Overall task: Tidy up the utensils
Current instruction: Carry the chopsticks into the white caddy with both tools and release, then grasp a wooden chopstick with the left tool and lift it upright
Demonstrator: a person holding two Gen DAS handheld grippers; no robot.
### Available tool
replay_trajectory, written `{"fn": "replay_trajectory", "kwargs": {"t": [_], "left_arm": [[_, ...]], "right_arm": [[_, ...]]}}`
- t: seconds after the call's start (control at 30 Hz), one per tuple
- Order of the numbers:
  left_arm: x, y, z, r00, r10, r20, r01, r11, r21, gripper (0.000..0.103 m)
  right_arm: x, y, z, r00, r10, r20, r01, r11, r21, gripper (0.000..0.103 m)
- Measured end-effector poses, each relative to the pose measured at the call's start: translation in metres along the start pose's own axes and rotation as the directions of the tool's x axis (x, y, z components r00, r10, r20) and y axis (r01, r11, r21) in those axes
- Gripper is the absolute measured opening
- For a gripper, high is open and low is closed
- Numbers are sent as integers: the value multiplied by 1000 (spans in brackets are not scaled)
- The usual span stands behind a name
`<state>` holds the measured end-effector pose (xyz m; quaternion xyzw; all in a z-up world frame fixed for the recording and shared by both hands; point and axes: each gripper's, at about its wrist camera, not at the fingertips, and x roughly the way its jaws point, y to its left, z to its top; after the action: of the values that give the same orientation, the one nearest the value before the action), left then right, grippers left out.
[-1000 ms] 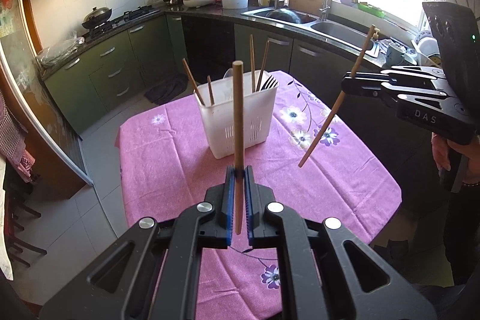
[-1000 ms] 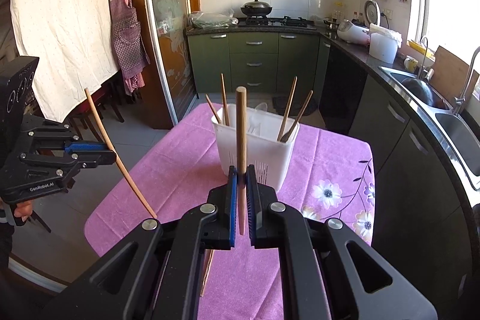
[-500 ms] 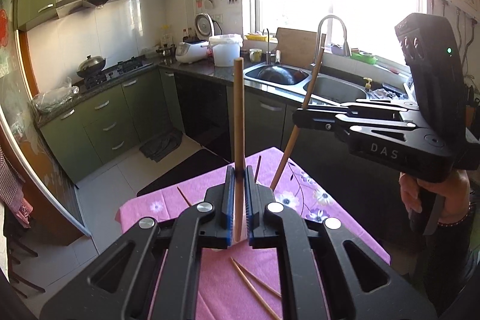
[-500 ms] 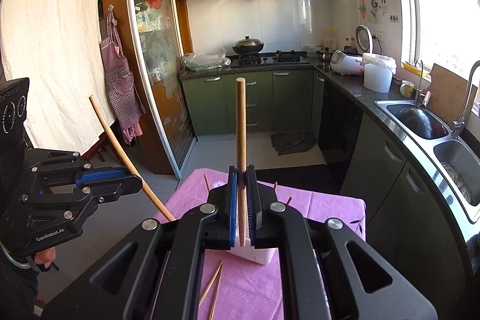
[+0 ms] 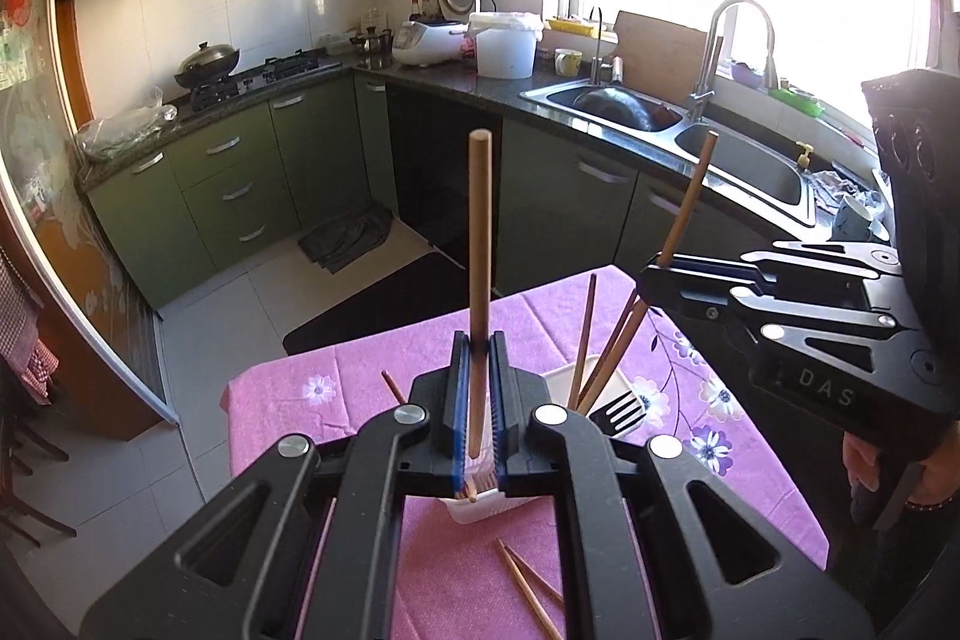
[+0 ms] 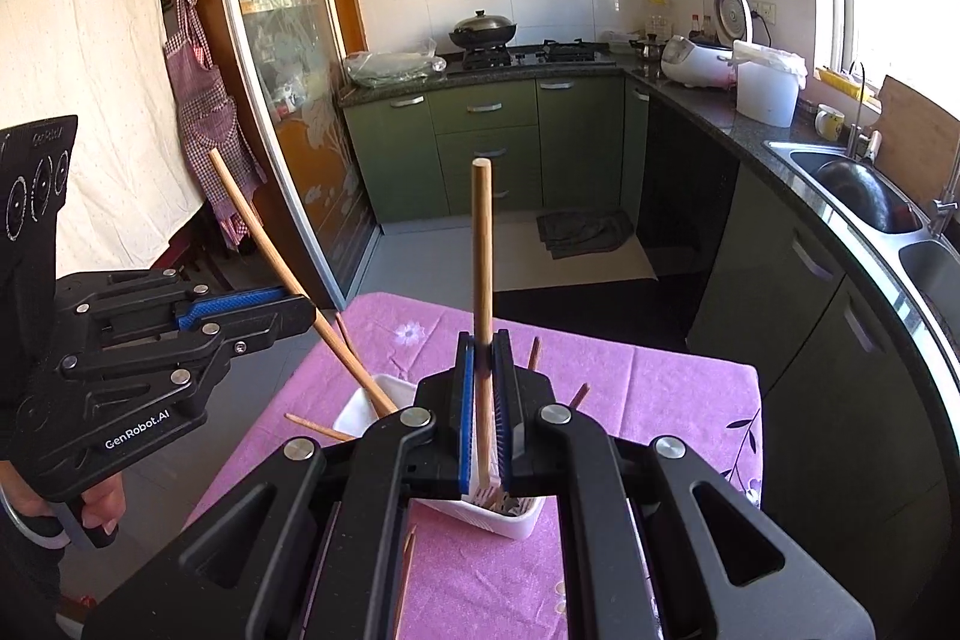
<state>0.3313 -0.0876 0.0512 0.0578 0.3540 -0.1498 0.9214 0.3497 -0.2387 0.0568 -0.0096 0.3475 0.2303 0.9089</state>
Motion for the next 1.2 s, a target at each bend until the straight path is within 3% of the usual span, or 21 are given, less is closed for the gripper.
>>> {"fn": "replay_trajectory", "kwargs": {"t": [0.23,0.37,0.5,0.63,0.77,0.87,1.0,1.2], "left_arm": [[0,5,-14,1000,-8,-30,7,1000,-8,8],[-40,1,-12,999,-18,29,18,1000,-9,8],[-84,-10,-25,997,-6,76,4,1000,17,23],[-95,-17,-63,1000,-25,6,25,1000,11,23],[-75,-22,-115,991,-49,-121,48,999,-13,23],[-45,-25,-150,968,-90,-234,78,995,-62,23],[4,-32,-185,918,-126,-375,82,988,-132,23],[62,-44,-206,859,-126,-496,38,982,-184,19]], "right_arm": [[15,3,-18,999,2,-46,-3,1000,-10,7],[-23,15,-21,1000,20,13,-19,999,-30,7],[-75,32,-30,997,13,82,-7,997,-71,12],[-99,40,-66,999,-5,50,10,995,-102,16],[-85,39,-120,997,-42,-70,33,992,-124,18],[-59,32,-165,981,-72,-178,50,991,-125,18],[-24,16,-213,948,-90,-306,59,992,-110,18],[-7,-2,-244,926,-99,-364,69,993,-95,26]]}}
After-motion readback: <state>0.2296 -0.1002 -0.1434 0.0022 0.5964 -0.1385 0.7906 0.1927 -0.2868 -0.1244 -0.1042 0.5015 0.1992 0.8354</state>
